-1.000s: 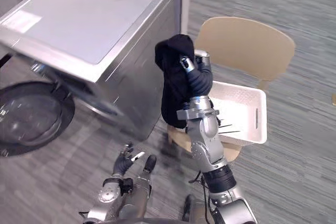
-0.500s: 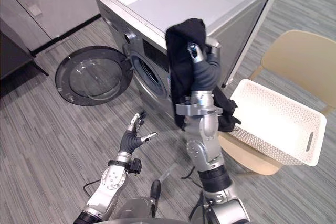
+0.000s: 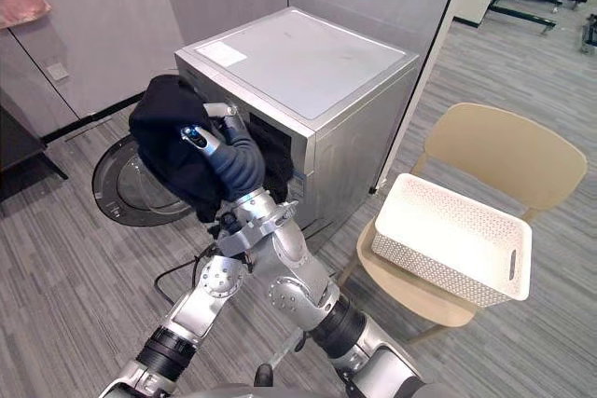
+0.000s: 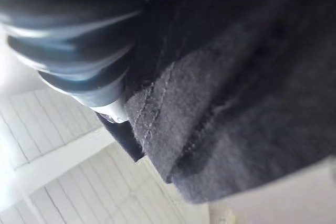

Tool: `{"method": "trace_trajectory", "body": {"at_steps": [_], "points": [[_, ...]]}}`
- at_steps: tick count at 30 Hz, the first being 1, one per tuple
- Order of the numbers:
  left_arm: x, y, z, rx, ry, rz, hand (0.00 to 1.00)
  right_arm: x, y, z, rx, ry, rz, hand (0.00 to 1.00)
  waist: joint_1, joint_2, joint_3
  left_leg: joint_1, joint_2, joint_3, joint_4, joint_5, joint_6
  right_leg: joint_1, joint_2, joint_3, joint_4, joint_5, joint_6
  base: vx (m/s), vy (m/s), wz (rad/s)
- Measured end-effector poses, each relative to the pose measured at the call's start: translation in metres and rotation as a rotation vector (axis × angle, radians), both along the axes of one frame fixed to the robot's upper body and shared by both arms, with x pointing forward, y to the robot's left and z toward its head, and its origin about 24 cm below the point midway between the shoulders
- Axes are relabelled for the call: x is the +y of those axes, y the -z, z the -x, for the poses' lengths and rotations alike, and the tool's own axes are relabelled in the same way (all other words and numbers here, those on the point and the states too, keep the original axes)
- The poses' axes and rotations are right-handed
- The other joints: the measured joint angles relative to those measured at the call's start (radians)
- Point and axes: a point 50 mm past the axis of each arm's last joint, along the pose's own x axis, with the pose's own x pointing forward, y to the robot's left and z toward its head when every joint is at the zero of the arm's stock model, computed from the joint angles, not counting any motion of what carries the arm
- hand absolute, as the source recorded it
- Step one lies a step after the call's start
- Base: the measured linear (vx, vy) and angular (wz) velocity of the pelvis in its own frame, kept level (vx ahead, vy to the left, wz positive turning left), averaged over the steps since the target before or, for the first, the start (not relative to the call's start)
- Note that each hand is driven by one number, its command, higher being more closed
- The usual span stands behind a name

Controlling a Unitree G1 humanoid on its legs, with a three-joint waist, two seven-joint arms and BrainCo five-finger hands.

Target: Pick up the laundry basket with both hands and put the clothes into the washing machine.

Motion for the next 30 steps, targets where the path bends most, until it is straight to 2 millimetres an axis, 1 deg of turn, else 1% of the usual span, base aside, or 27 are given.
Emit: {"method": "trace_trajectory", "body": {"at_steps": [3,5,7,8,11,14,16,17,19,20,21,22,23,24,25,27,28,30], "points": [[0.001,0.004,0.0,0.018,-0.004,-0.005,1.0,0.003,0.002,0.001,0.009,-0.029,0.011,1.0,0.0,0.001,-0.007,-0.001,0.007,0.005,0.0,0.001,-0.001,-0.001,0.012,0.012,-0.016,0.012,-0.009,-0.05,-0.008,-0.12],[0.001,0.004,-0.001,0.019,-0.006,-0.004,1.0,0.004,0.004,0.002,0.011,-0.038,0.015,1.0,0.0,-0.001,-0.008,-0.005,0.012,0.008,-0.001,0.0,-0.001,-0.001,0.021,0.019,-0.031,0.021,-0.007,-0.04,-0.005,-0.1],[0.001,0.005,0.0,0.025,-0.004,0.005,1.0,0.005,0.008,0.004,0.016,-0.053,0.018,1.0,-0.001,0.0,-0.008,-0.005,0.015,0.008,-0.002,0.0,-0.002,-0.002,0.024,0.02,-0.033,0.027,-0.014,0.0,0.0,0.0],[0.003,0.006,0.0,0.035,-0.008,0.017,1.0,0.006,0.01,0.005,0.022,-0.059,0.02,0.0,-0.001,0.0,-0.008,-0.006,0.017,0.008,-0.002,0.001,-0.002,-0.002,0.026,0.02,-0.034,0.027,-0.015,0.0,0.0,0.0],[0.007,0.013,0.004,0.073,-0.024,0.052,1.0,0.006,0.017,0.004,0.033,-0.061,0.036,0.0,-0.001,0.0,-0.013,-0.009,0.017,0.008,-0.002,0.001,-0.002,-0.001,0.03,0.021,-0.047,0.034,-0.014,0.0,0.0,0.0],[0.017,0.023,0.01,0.128,-0.071,0.097,1.0,0.0,0.029,0.0,0.08,-0.02,0.048,0.0,-0.001,-0.002,-0.017,-0.017,0.018,0.009,-0.002,0.003,-0.005,-0.002,0.034,0.02,-0.061,0.04,-0.013,0.05,-0.006,0.0],[0.028,0.03,0.014,0.161,-0.121,0.119,1.0,-0.01,0.041,-0.005,0.112,0.032,0.078,0.0,0.0,-0.002,-0.018,-0.018,0.017,0.009,-0.002,0.003,-0.005,-0.001,0.035,0.019,-0.065,0.04,-0.013,0.05,-0.008,0.01],[0.03,0.032,0.014,0.168,-0.13,0.127,1.0,-0.013,0.043,-0.008,0.117,0.05,0.087,0.0,0.0,-0.002,-0.018,-0.018,0.017,0.009,-0.002,0.003,-0.005,-0.001,0.035,0.019,-0.066,0.04,-0.013,0.04,-0.005,0.01],[0.039,0.035,0.016,0.191,-0.157,0.152,1.0,-0.032,0.053,-0.016,0.119,0.143,0.141,0.0,0.0,-0.002,-0.018,-0.018,0.016,0.009,-0.001,0.003,-0.006,0.0,0.034,0.019,-0.067,0.04,-0.013,0.02,-0.001,0.0],[0.041,0.036,0.016,0.194,-0.166,0.155,1.0,-0.038,0.055,-0.019,0.112,0.172,0.162,0.0,0.0,-0.002,-0.018,-0.018,0.016,0.009,-0.001,0.004,-0.006,0.0,0.034,0.02,-0.067,0.04,-0.013,0.0,0.0,0.0],[0.047,0.038,0.018,0.205,-0.188,0.176,1.0,-0.05,0.058,-0.023,0.082,0.232,0.223,0.0,-0.002,-0.002,-0.018,-0.018,0.016,0.01,-0.001,0.004,-0.006,0.0,0.035,0.021,-0.067,0.04,-0.013,0.0,0.0,0.0],[0.049,0.039,0.019,0.209,-0.195,0.179,1.0,-0.055,0.059,-0.024,0.068,0.256,0.25,0.0,-0.002,-0.002,-0.018,-0.018,0.016,0.01,-0.001,0.004,-0.006,0.0,0.035,0.021,-0.067,0.04,-0.013,0.0,0.0,0.0],[0.055,0.04,0.021,0.218,-0.205,0.182,1.0,-0.07,0.064,-0.026,0.005,0.34,0.36,0.0,-0.002,-0.002,-0.018,-0.018,0.017,0.01,-0.002,0.004,-0.007,0.0,0.036,0.021,-0.067,0.04,-0.013,0.0,0.0,0.0],[0.06,0.041,0.024,0.22,-0.223,0.186,1.0,-0.079,0.067,-0.026,-0.029,0.382,0.433,0.0,-0.003,-0.002,-0.018,-0.018,0.017,0.011,-0.002,0.004,-0.007,-0.001,0.036,0.022,-0.067,0.04,-0.013,0.0,0.0,0.0],[0.062,0.042,0.026,0.222,-0.229,0.189,1.0,-0.085,0.069,-0.025,-0.047,0.404,0.471,0.0,-0.002,-0.002,-0.018,-0.018,0.018,0.012,-0.002,0.004,-0.007,-0.001,0.036,0.023,-0.067,0.04,-0.013,0.0,0.0,0.0],[0.072,0.048,0.036,0.239,-0.246,0.178,1.0,-0.107,0.083,-0.019,-0.12,0.49,0.668,0.0,-0.002,-0.001,-0.019,-0.017,0.019,0.017,-0.002,0.004,-0.007,-0.002,0.038,0.027,-0.066,0.04,-0.013,0.0,0.002,-0.05],[0.075,0.05,0.038,0.246,-0.255,0.174,1.0,-0.113,0.087,-0.018,-0.128,0.508,0.712,0.0,-0.002,-0.001,-0.019,-0.017,0.02,0.018,-0.002,0.004,-0.007,-0.003,0.038,0.029,-0.066,0.04,-0.013,-0.01,0.0,-0.07],[0.085,0.058,0.047,0.283,-0.275,0.155,1.0,-0.129,0.106,-0.011,-0.128,0.551,0.862,0.0,-0.001,0.0,-0.019,-0.019,0.024,0.02,-0.002,0.003,-0.008,-0.004,0.041,0.033,-0.066,0.04,-0.013,-0.01,-0.005,-0.03]]}}
